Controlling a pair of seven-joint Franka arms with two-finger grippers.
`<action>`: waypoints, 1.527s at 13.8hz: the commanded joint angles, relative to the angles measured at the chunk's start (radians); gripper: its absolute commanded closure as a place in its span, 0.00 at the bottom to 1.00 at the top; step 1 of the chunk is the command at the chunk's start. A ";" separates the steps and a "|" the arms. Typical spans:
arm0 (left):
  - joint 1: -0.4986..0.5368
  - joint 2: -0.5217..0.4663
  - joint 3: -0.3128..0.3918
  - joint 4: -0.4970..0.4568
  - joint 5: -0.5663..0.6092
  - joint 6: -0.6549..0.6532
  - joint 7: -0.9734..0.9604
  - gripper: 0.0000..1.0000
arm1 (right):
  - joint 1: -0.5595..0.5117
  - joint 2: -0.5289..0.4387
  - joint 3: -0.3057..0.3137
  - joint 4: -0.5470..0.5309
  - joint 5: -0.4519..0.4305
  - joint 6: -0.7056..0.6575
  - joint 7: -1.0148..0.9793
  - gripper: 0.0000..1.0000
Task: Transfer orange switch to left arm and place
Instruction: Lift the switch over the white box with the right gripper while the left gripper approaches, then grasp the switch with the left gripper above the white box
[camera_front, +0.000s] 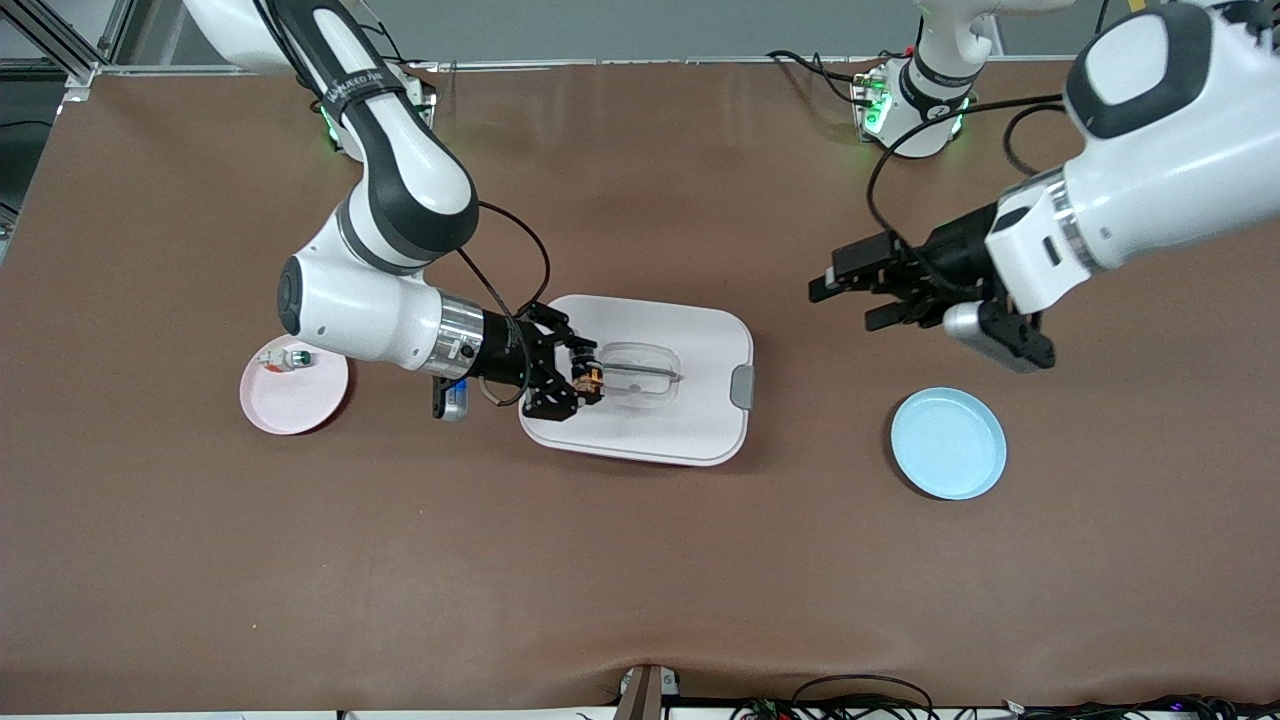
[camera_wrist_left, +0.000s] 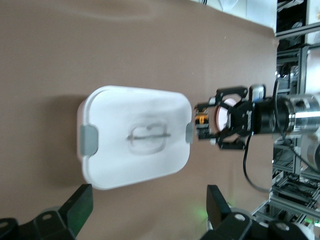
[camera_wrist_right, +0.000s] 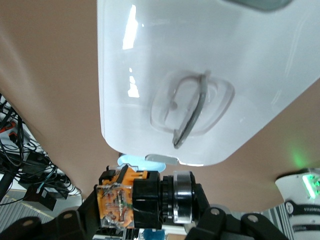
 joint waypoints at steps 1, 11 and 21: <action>-0.005 0.048 -0.037 0.005 -0.029 0.109 0.063 0.00 | 0.032 0.019 -0.008 0.043 0.108 0.001 0.025 1.00; -0.107 0.149 -0.048 0.016 -0.026 0.274 0.041 0.00 | 0.091 0.034 -0.008 0.081 0.220 0.075 0.077 1.00; -0.173 0.191 -0.047 0.017 -0.021 0.323 0.001 0.00 | 0.135 0.077 -0.011 0.162 0.208 0.102 0.164 1.00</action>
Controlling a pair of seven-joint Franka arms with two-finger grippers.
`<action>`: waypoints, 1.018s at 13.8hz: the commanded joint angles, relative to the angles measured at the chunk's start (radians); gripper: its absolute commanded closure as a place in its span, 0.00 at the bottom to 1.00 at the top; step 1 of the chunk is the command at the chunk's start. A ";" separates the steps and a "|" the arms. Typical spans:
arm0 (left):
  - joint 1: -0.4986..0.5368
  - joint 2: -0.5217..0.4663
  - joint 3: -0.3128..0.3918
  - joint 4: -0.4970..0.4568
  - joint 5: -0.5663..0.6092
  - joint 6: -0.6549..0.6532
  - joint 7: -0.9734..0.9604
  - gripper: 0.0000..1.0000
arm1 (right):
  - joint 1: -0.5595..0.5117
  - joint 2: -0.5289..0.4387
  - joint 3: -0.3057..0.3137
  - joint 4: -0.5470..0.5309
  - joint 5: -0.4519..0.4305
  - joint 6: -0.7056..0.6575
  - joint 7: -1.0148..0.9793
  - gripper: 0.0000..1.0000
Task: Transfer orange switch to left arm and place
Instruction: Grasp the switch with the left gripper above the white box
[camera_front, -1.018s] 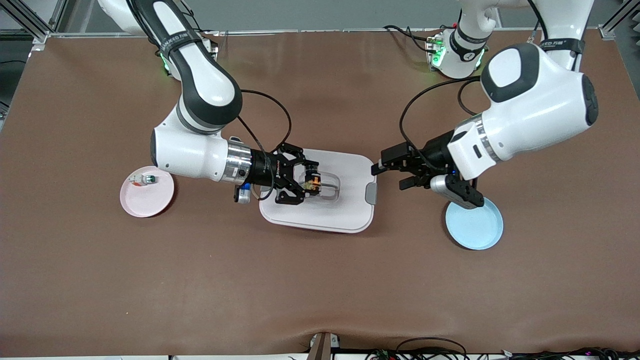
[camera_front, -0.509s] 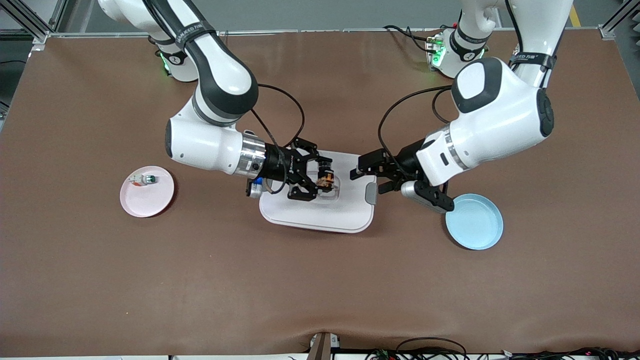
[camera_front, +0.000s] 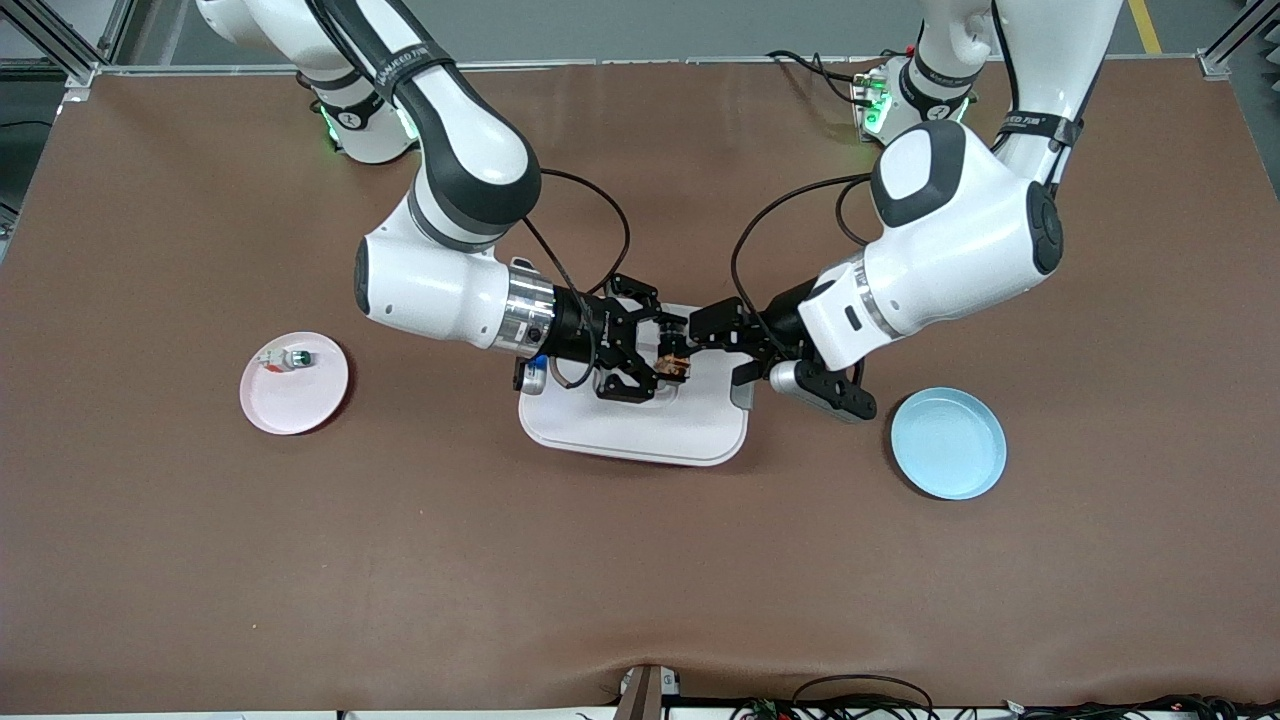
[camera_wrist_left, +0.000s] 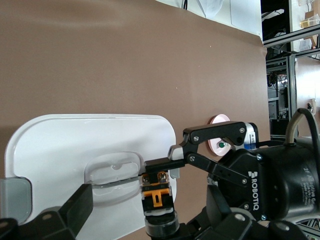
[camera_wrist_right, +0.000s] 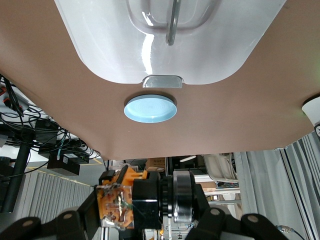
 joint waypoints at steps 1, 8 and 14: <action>-0.027 0.030 0.001 0.015 -0.014 0.024 -0.007 0.00 | 0.018 0.015 -0.011 0.043 0.009 0.006 0.038 1.00; -0.048 0.058 0.001 0.021 -0.012 0.060 -0.011 0.00 | 0.021 0.016 -0.011 0.063 0.005 0.010 0.076 1.00; -0.048 0.065 0.001 0.027 -0.006 0.065 0.000 0.46 | 0.024 0.016 -0.011 0.066 -0.063 0.009 0.070 1.00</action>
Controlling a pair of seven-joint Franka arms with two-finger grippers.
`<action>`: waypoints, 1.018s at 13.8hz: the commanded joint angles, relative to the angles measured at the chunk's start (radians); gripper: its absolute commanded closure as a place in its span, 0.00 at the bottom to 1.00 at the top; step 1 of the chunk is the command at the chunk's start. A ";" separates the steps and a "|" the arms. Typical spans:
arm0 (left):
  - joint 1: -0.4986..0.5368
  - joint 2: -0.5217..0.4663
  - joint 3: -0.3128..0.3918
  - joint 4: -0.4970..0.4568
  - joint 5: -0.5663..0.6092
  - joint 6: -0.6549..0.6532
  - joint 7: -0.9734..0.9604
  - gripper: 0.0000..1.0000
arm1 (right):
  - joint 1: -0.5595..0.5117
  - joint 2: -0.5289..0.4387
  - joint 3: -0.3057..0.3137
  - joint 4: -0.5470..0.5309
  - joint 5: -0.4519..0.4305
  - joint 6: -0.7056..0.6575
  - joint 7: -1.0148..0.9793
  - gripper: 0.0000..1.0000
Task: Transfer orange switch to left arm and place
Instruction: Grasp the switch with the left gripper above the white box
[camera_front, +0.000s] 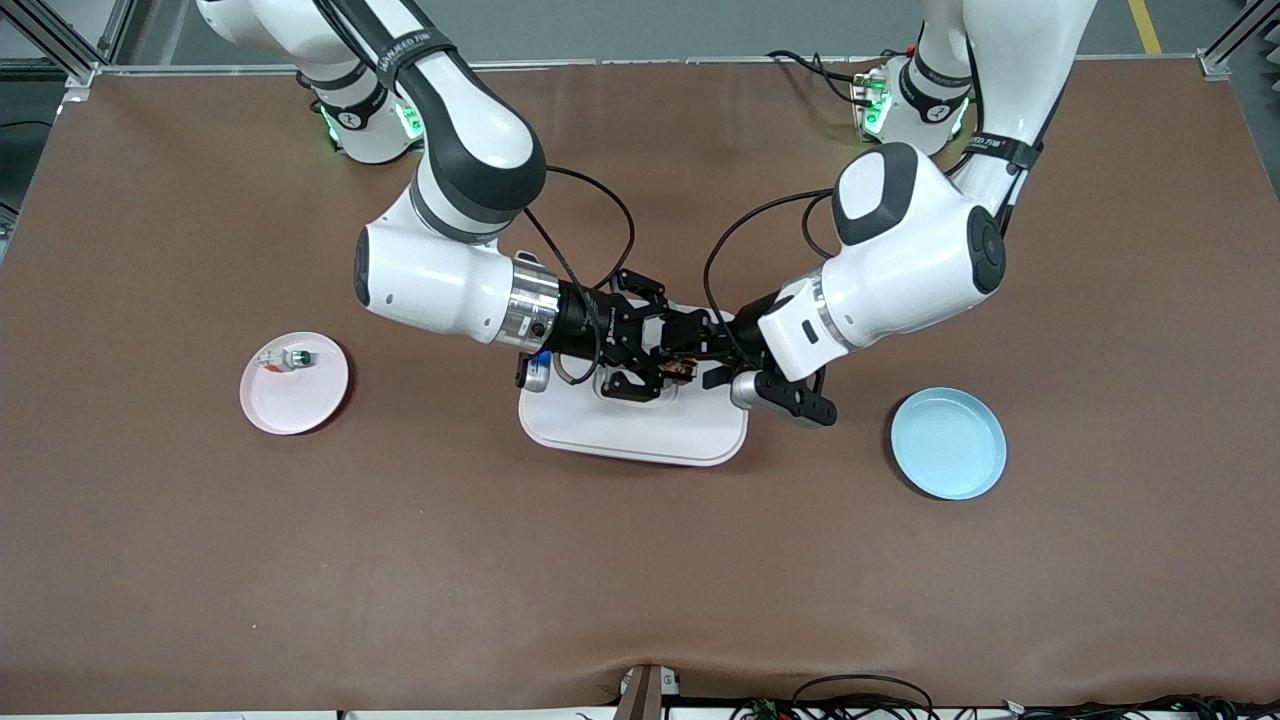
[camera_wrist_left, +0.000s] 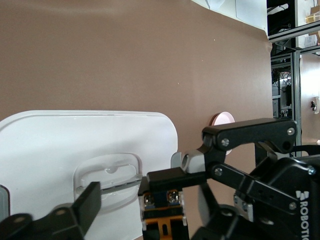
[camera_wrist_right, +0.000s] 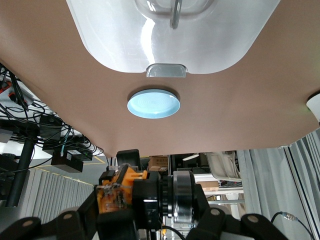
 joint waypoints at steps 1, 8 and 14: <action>-0.007 0.009 0.001 0.021 -0.006 0.011 0.005 0.57 | 0.017 0.014 -0.011 0.031 -0.021 0.001 0.020 1.00; -0.006 0.008 0.001 0.022 -0.006 0.011 0.015 1.00 | 0.018 0.014 -0.009 0.031 -0.022 0.001 0.023 1.00; 0.000 0.002 0.001 0.022 -0.005 0.011 0.001 1.00 | 0.017 0.014 -0.012 0.029 -0.025 0.001 0.017 0.00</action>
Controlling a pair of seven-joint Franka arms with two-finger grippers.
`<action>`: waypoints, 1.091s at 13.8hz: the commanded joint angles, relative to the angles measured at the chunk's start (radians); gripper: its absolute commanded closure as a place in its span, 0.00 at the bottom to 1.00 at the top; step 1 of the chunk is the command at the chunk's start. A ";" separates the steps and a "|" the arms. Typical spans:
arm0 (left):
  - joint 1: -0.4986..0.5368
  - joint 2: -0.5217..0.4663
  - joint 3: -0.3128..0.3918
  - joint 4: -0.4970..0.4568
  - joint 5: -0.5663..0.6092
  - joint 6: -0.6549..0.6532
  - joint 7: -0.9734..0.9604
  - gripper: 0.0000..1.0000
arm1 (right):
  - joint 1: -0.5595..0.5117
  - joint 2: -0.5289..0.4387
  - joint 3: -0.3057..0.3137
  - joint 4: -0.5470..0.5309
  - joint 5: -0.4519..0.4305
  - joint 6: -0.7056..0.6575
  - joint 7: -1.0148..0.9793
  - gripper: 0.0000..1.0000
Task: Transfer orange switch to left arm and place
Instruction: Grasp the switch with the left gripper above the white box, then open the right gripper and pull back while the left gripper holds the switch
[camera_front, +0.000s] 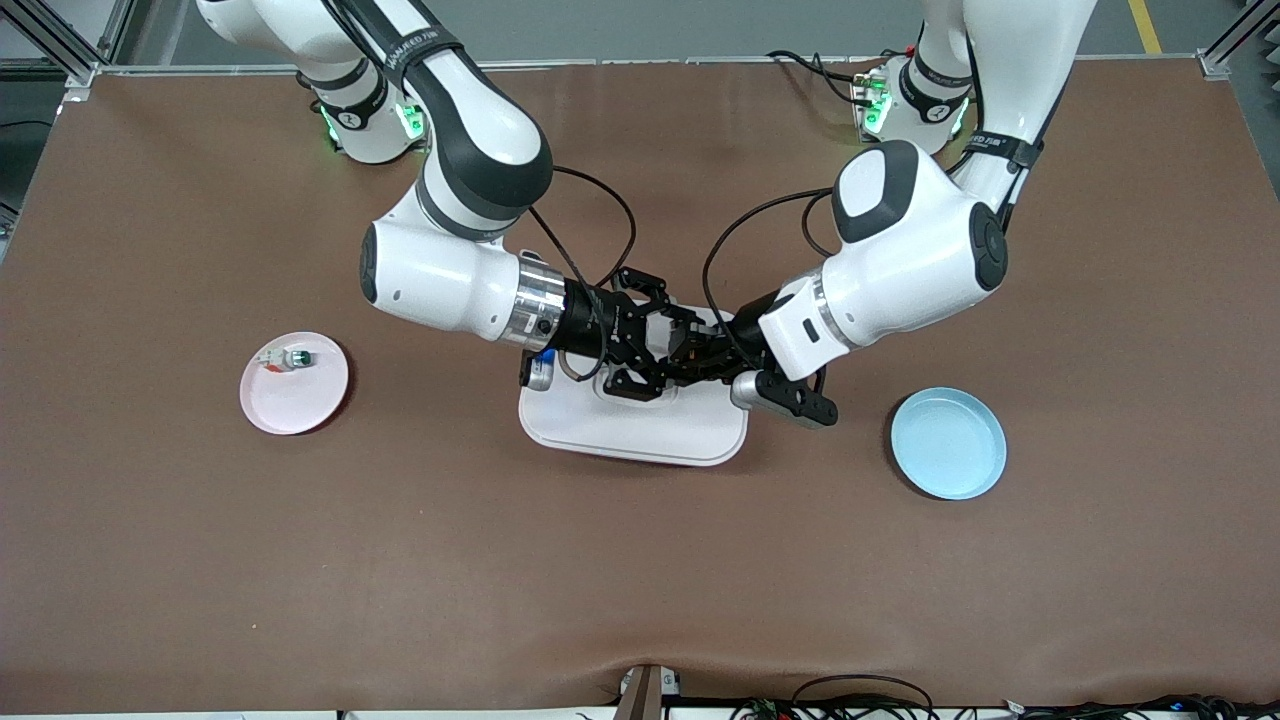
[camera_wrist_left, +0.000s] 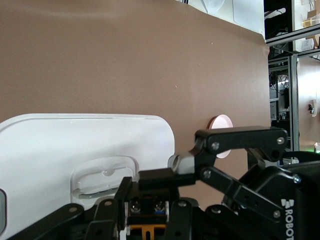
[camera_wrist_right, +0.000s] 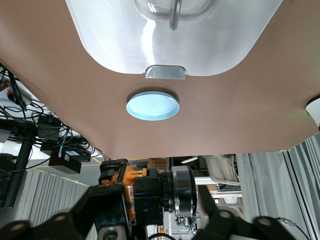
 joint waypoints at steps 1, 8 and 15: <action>0.009 -0.002 0.001 0.013 -0.006 0.006 0.010 1.00 | 0.008 0.012 -0.013 0.027 -0.020 -0.007 0.015 0.00; 0.057 -0.046 0.005 0.000 -0.005 -0.011 0.019 1.00 | -0.063 0.010 -0.014 0.027 -0.242 -0.094 -0.059 0.00; 0.163 -0.079 0.005 -0.002 -0.003 -0.225 0.034 1.00 | -0.195 -0.008 -0.014 0.027 -0.482 -0.442 -0.383 0.00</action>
